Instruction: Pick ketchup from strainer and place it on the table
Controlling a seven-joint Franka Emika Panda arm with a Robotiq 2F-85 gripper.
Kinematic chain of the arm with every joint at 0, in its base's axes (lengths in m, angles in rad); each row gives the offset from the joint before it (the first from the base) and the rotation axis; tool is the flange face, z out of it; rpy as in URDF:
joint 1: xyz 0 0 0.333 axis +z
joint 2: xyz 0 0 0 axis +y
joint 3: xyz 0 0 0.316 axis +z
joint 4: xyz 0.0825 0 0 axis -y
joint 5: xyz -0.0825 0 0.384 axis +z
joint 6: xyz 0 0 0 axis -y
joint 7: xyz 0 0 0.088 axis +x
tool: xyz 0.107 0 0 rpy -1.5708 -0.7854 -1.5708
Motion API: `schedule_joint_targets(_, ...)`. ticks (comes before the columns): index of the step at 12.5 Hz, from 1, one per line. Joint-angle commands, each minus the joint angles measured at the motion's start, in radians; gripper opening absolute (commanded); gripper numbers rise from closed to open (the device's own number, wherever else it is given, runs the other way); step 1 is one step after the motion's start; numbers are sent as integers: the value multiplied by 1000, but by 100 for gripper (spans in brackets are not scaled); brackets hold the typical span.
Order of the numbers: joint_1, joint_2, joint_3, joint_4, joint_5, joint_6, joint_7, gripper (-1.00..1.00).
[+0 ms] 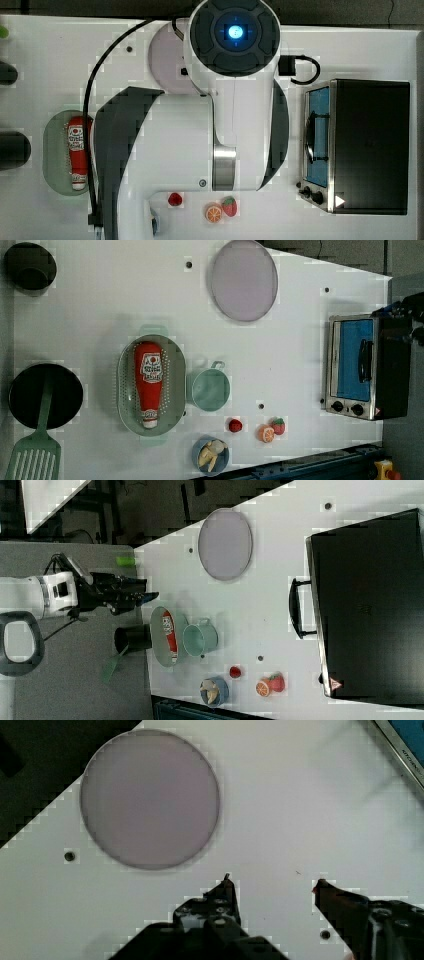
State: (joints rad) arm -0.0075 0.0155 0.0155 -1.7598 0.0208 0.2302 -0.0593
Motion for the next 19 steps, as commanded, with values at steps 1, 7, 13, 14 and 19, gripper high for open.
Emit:
schedule_joint_targets(1,-119,-211,48,-136,13,-132,45,58)
schedule_joint_targets(7,-64,-175,224,-136,23,-110,45,100)
schedule_joint_targets(13,-31,-63,525,-137,23,46,47,100)
schedule_joint_targets(14,-28,-36,568,-138,22,64,48,100)
schedule_joint_targets(19,-15,115,712,-201,-33,244,75,100)
